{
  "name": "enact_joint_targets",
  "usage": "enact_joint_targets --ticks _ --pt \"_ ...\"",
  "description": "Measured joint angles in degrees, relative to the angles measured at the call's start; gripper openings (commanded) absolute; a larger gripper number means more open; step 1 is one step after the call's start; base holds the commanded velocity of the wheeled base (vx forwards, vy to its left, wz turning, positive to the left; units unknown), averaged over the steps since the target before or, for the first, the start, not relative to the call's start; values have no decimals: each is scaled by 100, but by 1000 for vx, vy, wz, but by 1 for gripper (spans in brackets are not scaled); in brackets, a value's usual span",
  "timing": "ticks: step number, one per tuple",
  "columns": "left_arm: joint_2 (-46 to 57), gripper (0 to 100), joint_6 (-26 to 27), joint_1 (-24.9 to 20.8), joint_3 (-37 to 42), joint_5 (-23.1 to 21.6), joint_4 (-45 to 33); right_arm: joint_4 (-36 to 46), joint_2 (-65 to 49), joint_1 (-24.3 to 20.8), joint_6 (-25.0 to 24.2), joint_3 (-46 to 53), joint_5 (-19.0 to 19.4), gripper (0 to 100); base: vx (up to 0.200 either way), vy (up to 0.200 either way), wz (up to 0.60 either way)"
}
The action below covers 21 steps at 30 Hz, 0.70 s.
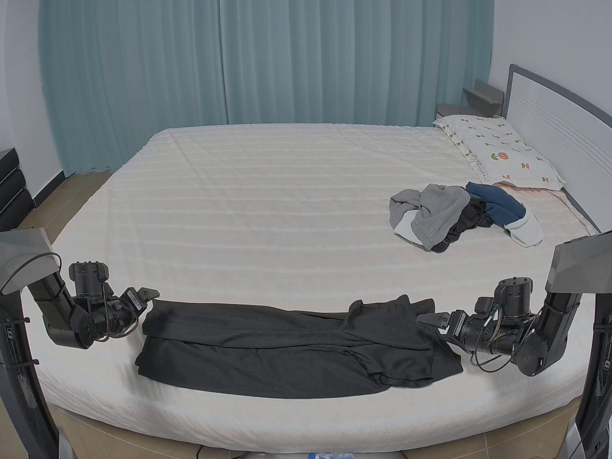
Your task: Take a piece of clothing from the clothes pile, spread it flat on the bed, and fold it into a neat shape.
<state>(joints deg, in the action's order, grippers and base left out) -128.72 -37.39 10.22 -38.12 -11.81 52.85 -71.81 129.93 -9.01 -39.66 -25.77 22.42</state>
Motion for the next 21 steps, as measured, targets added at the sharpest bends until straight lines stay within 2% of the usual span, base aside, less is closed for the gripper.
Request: enact_joint_targets --ticks 1,11,21 --pt "50 100 182 0 129 -113 -16 -55 34 26 -112 2 -4 100 0 0 0" --pt "105 100 602 -24 364 -226 -189 -83 360 122 -173 -55 -50 100 0 0 0" --pt "41 100 663 -46 372 -230 -148 -90 528 138 -173 -104 -22 100 0 0 0"
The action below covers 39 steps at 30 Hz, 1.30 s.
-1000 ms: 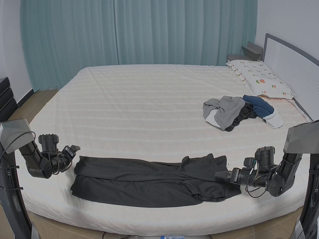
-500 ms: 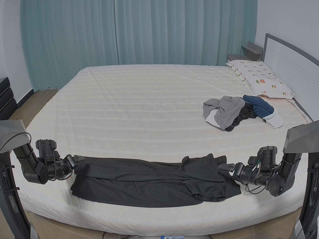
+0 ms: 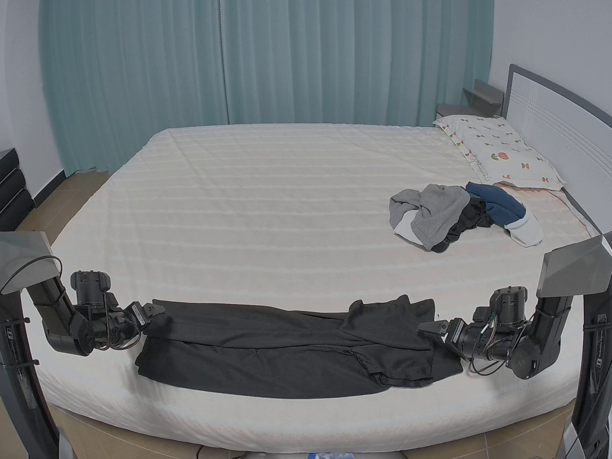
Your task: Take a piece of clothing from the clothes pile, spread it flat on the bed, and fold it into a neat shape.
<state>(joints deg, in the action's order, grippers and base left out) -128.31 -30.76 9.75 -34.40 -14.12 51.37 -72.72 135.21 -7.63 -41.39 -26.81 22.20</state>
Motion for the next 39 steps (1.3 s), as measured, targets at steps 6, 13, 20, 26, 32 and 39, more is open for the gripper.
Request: enact_joint_targets --ticks 6,13,20,26,32,39 --pt "-146 100 16 -24 -95 6 22 0 21 0 4 2 5 100 0 0 0" --pt "-212 100 27 -26 -112 63 17 2 21 0 9 7 10 100 0 0 0" --pt "-215 0 20 -16 -110 84 16 2 21 0 9 16 13 100 0 0 0" --pt "-227 0 16 -20 -149 85 17 5 21 0 1 16 18 100 0 0 0" --pt "-204 0 35 -5 -140 145 -41 7 22 0 1 11 13 100 0 0 0" --pt "-96 0 35 41 -127 172 -55 7 29 -5 0 0 5 100 0 0 0"
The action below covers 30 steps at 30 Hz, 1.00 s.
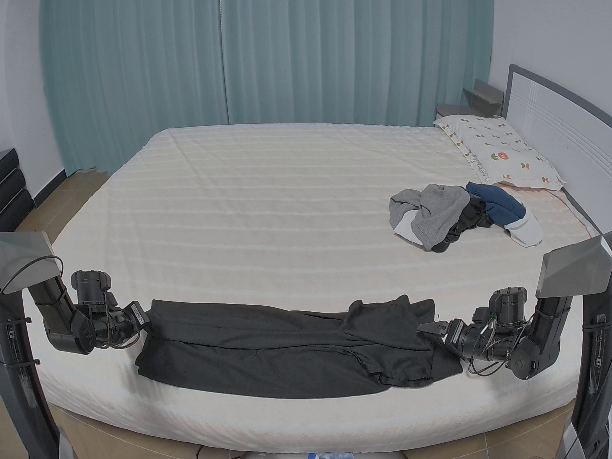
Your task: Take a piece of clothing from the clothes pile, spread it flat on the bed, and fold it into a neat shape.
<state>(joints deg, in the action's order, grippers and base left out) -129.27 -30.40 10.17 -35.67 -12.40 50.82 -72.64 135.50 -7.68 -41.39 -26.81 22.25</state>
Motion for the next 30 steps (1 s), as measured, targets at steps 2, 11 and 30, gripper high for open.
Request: enact_joint_targets --ticks 2,11,30 --pt "33 0 2 16 21 0 -5 2 0 0 0 0 -2 100 0 0 0" --pt "88 100 2 49 37 2 -7 -2 2 -4 0 0 -5 100 0 0 0" --pt "-204 100 539 -141 -291 -180 137 0 13 -11 -10 -17 -27 100 0 0 0"
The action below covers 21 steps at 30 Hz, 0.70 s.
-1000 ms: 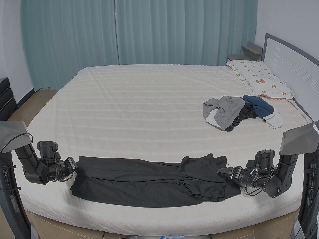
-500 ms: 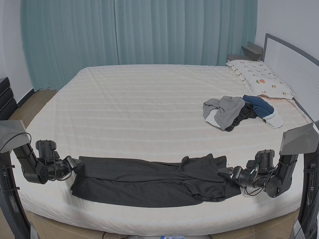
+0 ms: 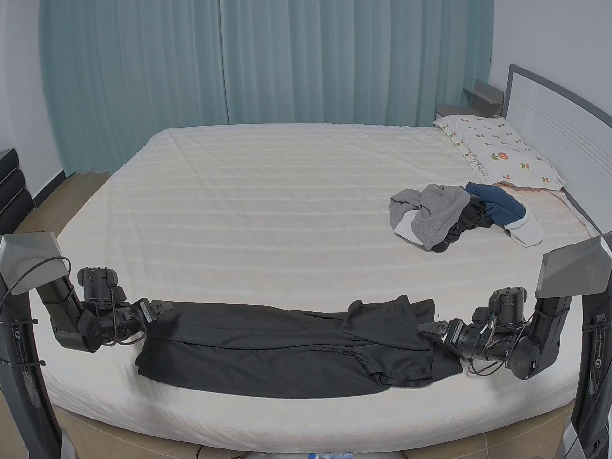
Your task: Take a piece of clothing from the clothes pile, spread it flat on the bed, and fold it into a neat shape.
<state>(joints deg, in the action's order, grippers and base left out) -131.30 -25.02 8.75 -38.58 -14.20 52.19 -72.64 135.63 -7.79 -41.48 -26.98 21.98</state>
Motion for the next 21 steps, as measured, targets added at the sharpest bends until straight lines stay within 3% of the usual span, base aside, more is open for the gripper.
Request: enact_joint_targets --ticks 19,20,21 --pt "-336 100 455 -280 603 35 951 -2 9 -22 0 9 -12 100 0 0 0" --pt "-343 0 461 -285 617 49 962 -5 9 -22 0 9 -12 100 0 0 0" --pt "-349 0 463 -286 634 55 964 -2 9 -22 0 9 -12 100 0 0 0"
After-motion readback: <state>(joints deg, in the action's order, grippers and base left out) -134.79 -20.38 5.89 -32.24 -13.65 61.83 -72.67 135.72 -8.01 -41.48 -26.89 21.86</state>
